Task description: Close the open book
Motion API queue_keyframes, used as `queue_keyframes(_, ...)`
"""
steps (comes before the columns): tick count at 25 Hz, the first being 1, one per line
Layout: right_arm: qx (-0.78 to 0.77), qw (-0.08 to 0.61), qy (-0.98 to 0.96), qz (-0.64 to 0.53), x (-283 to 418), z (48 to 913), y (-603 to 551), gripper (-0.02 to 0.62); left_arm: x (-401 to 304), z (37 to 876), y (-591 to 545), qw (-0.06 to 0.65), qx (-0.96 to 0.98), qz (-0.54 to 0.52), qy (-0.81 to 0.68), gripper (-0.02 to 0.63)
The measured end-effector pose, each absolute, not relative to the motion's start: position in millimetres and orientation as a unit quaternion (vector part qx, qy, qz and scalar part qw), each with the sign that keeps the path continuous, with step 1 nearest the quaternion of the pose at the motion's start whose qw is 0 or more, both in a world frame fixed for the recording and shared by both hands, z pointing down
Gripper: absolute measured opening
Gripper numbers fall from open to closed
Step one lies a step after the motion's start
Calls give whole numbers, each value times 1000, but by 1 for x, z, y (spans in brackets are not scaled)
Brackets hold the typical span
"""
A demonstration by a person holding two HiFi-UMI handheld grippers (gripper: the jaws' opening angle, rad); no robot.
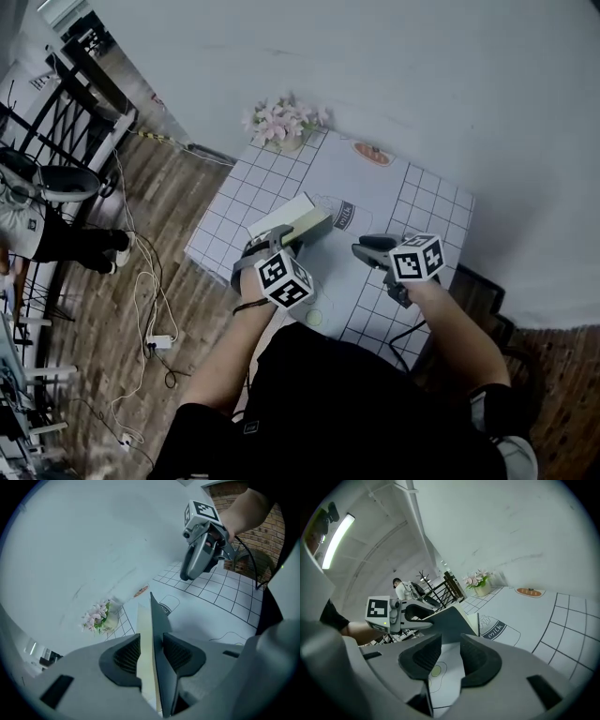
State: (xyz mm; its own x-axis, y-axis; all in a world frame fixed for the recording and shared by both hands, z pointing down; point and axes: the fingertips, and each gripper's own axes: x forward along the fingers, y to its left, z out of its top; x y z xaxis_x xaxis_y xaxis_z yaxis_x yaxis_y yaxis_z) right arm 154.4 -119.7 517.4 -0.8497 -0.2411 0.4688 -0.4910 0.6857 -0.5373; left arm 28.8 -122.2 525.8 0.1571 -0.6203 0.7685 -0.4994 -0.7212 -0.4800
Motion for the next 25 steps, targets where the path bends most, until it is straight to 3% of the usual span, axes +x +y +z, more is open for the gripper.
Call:
queue_keyframes(9, 242, 135, -896, 347, 173, 491, -91, 112, -12, 530, -141, 43, -744, -543, 388, 156)
queue_keyframes(19, 279, 125, -893, 331, 163, 469, -77, 112, -40, 521, -151, 19, -748, -516, 416, 156)
queue_keyframes(25, 252, 123, -923, 264, 146, 436, -76, 112, -31, 491, -143, -31, -781, -439, 443, 156)
